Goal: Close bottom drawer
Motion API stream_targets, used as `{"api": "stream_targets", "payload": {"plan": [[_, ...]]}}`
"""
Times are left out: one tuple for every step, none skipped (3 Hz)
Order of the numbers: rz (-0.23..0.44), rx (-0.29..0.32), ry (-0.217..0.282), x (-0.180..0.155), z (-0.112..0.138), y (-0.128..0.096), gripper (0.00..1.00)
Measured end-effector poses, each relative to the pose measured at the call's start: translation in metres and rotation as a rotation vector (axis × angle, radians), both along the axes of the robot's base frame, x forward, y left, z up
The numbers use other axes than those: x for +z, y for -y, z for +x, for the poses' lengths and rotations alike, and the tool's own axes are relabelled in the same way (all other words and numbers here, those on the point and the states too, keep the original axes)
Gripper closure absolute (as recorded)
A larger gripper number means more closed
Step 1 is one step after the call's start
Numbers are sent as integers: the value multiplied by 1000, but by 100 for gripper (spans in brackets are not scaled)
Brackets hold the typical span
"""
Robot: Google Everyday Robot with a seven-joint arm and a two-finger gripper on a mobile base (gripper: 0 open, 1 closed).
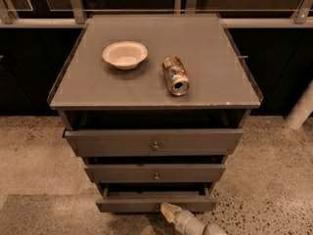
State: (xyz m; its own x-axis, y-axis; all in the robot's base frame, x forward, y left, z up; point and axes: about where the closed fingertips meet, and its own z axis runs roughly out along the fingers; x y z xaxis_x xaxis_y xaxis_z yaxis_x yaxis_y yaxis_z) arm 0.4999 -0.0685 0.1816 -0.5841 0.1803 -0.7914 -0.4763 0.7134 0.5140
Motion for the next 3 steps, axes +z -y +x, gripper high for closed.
{"api": "stream_targets", "payload": {"plan": [[-1, -1, 0, 0, 1, 0, 100], [-53, -20, -10, -12, 5, 1, 100], [-120, -33, 17, -12, 16, 2, 100]]}}
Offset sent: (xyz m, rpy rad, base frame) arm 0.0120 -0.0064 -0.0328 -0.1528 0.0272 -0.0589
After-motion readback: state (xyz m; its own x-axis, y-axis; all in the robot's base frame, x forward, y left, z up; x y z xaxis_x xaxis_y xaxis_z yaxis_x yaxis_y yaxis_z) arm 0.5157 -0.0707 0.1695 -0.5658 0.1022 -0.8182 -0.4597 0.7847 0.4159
